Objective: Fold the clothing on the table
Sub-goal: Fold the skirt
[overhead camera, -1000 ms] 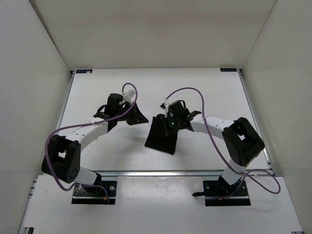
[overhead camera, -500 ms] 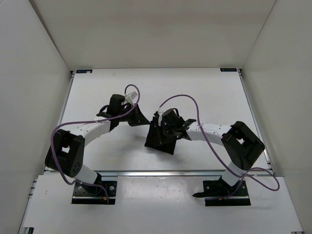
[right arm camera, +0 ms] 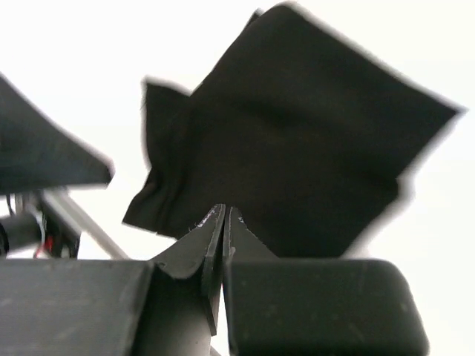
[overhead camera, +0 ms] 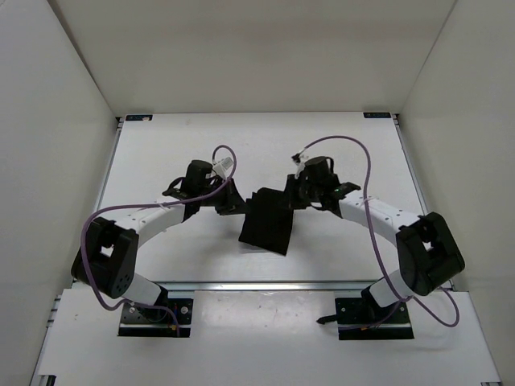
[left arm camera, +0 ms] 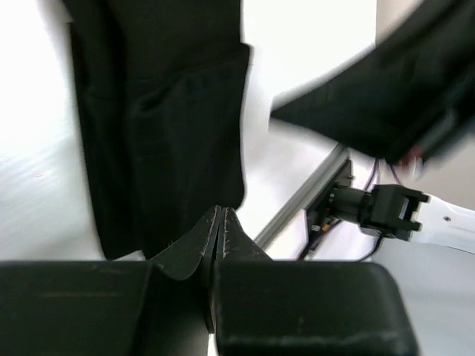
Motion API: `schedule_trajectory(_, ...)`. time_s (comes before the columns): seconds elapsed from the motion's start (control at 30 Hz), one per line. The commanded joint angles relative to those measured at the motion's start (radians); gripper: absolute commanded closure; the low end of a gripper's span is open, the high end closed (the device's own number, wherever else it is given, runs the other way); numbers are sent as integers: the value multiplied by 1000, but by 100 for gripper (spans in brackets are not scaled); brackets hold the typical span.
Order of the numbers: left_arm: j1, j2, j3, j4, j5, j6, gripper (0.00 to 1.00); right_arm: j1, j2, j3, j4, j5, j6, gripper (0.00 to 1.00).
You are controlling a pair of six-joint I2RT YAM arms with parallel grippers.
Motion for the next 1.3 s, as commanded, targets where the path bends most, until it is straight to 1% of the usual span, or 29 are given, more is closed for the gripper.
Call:
schedule_trajectory(0.0,-29,-20,60,38,13,-51,100,-92,-9,-18,2,-45,-68,100)
schedule_trajectory(0.1,-61,-6,49,61,28,-91,100,-132,17,-12,10,-111,-101,100)
schedule_trajectory(0.2,-98,2,-15,124,-7,-126,100,-143,42,-36,59,-132,-114,100)
schedule_trajectory(0.23,-123,22,-35,127,-31,-129,100,-146,56,-51,74,-132,-106,100)
schedule_trajectory(0.3,-137,84,-69,140,-65,-132,100,-155,94,-58,131,-165,-98,100)
schedule_trajectory(0.4,-131,147,-91,163,-47,-131,100,-170,160,-36,128,-192,-115,100)
schedule_trajectory(0.47,-117,195,-59,143,-44,-114,100,-183,197,17,79,-192,-146,100)
schedule_trajectory(0.53,-115,206,-16,91,-61,-84,100,-198,206,57,48,-198,-166,100)
schedule_trajectory(0.6,-105,203,33,19,-97,-36,100,-204,189,103,30,-182,-174,100)
schedule_trajectory(0.67,-82,201,89,-20,-91,-24,100,-227,168,142,5,-192,-168,99)
schedule_trajectory(0.7,-71,191,101,-44,-84,-8,97,-235,154,163,-11,-195,-166,97)
schedule_trajectory(0.73,-63,178,124,-66,-81,-7,94,-252,139,185,-34,-203,-160,85)
schedule_trajectory(0.77,-51,168,147,-95,-73,2,85,-270,126,205,-51,-203,-149,72)
schedule_trajectory(0.8,-43,143,156,-106,-83,18,70,-270,96,211,-62,-202,-140,67)
schedule_trajectory(0.83,-33,107,172,-122,-82,28,48,-290,64,203,-61,-203,-131,49)
schedule_trajectory(0.87,-23,92,176,-139,-96,36,40,-295,44,193,-64,-198,-131,44)
schedule_trajectory(0.9,-14,53,176,-139,-94,50,29,-293,5,179,-73,-177,-146,33)
schedule_trajectory(0.93,-3,2,178,-149,-110,59,17,-292,-31,168,-87,-169,-154,29)
schedule_trajectory(0.97,3,-36,181,-173,-149,81,9,-281,-70,147,-94,-134,-172,20)
schedule_trajectory(1.0,9,-64,190,-190,-171,114,1,-266,-85,130,-128,-90,-186,13)
schedule_trajectory(1.03,11,-99,205,-248,-247,157,1,-249,-123,130,-153,-21,-201,7)
schedule_trajectory(1.07,11,-115,221,-309,-327,186,1,-241,-140,136,-212,14,-204,6)
schedule_trajectory(1.1,15,-145,237,-374,-368,238,1,-232,-148,149,-272,82,-212,4)
schedule_trajectory(1.13,17,-156,250,-398,-460,281,1,-226,-159,154,-304,132,-221,2)
schedule_trajectory(1.17,32,-167,261,-456,-531,297,2,-226,-162,157,-361,157,-224,0)
schedule_trajectory(1.2,40,-170,273,-493,-557,324,1,-235,-156,156,-404,157,-229,0)
schedule_trajectory(1.27,98,-175,276,-553,-607,354,1,-262,-144,157,-456,154,-229,1)
